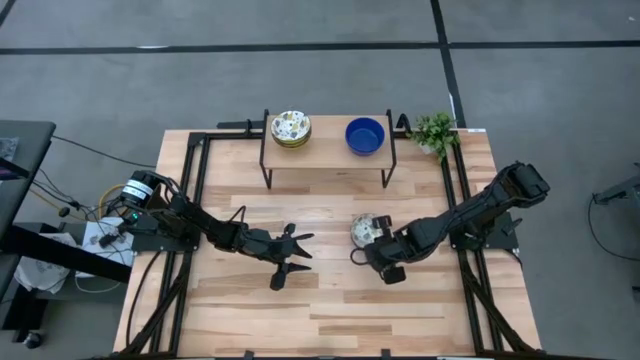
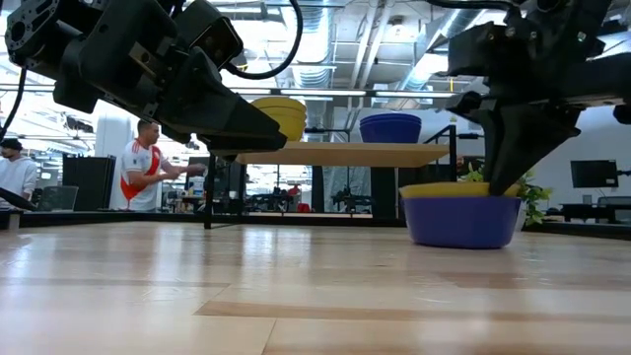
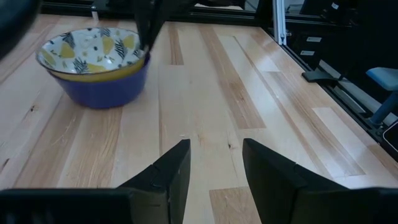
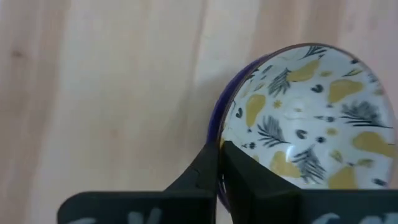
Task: Pick & Place Mini bowls
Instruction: Stack the white patterned bowl on top of the white patterned bowl on the shelf
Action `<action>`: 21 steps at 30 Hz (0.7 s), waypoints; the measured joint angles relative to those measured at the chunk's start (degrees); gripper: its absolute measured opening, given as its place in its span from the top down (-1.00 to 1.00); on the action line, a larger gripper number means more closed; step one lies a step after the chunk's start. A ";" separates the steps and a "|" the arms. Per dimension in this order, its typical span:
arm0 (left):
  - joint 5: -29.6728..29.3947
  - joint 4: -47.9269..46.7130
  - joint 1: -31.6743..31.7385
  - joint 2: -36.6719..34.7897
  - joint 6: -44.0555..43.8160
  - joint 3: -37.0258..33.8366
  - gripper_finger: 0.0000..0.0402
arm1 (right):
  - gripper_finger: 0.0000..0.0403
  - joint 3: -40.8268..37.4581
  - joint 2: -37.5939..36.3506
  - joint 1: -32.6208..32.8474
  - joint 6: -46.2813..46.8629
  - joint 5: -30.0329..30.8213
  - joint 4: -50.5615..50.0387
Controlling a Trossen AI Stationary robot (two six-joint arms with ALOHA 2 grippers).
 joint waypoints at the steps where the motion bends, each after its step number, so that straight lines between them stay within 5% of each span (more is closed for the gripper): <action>1: 0.00 0.00 -0.01 0.00 0.00 0.00 0.28 | 0.98 0.39 0.00 0.29 0.19 1.47 -1.01; 21: 0.00 0.00 0.00 0.00 0.00 0.00 0.28 | 1.00 10.17 -0.05 3.77 -0.10 16.04 -10.64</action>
